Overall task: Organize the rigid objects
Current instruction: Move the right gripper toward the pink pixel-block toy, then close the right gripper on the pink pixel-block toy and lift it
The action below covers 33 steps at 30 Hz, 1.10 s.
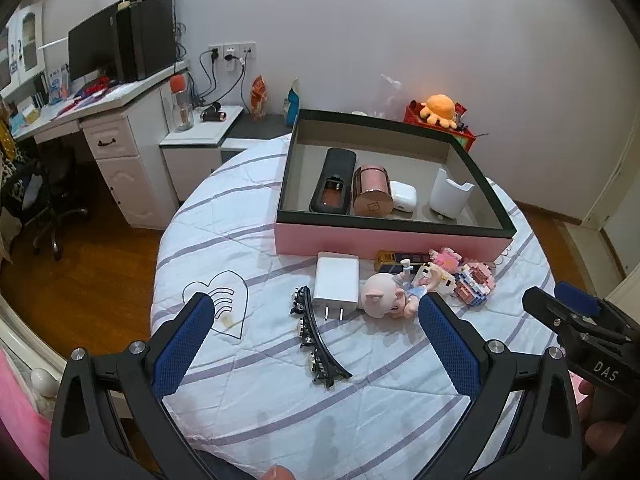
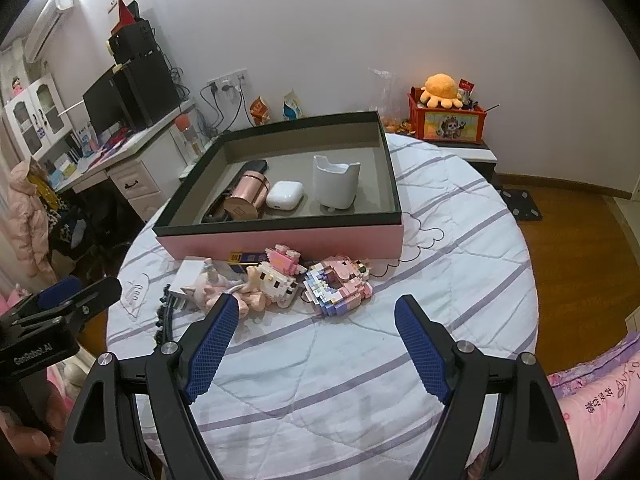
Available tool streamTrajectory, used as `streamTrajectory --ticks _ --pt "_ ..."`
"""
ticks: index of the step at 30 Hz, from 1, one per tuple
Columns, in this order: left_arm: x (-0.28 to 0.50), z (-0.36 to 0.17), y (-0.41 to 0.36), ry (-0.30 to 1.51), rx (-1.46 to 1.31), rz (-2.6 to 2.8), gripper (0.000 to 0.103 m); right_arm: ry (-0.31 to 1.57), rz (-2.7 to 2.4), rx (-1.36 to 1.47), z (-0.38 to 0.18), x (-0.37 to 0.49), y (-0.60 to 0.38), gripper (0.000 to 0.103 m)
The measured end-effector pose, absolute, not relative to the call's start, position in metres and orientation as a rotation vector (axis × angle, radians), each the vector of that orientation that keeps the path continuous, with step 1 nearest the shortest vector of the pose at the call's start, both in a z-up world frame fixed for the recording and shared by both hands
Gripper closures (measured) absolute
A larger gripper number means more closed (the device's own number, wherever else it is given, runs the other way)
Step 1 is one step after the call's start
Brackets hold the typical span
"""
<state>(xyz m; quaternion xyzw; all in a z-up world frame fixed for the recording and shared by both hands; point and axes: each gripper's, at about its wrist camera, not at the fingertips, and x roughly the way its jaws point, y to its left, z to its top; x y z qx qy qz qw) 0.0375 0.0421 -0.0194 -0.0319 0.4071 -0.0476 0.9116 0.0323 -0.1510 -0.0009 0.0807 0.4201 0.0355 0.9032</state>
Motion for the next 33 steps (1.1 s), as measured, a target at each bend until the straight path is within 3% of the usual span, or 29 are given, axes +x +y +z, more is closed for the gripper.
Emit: streamTrajectory --ticks 19,26,28,33 --pt "0.075 -0.045 0.048 0.902 -0.084 -0.064 0.000 1.056 0.045 0.065 -0.070 0.096 -0.156 0.021" --pt "0.084 -0.051 0.043 0.918 -0.077 -0.064 0.000 1.041 0.052 -0.021 -0.083 0.106 -0.146 0.022" --pt "0.085 -0.051 0.043 0.917 -0.077 -0.063 0.000 1.026 0.053 -0.020 -0.082 0.105 -0.146 0.034" --pt "0.084 -0.051 0.040 0.920 -0.079 -0.069 0.000 1.024 0.067 0.015 -0.078 0.100 -0.154 0.035"
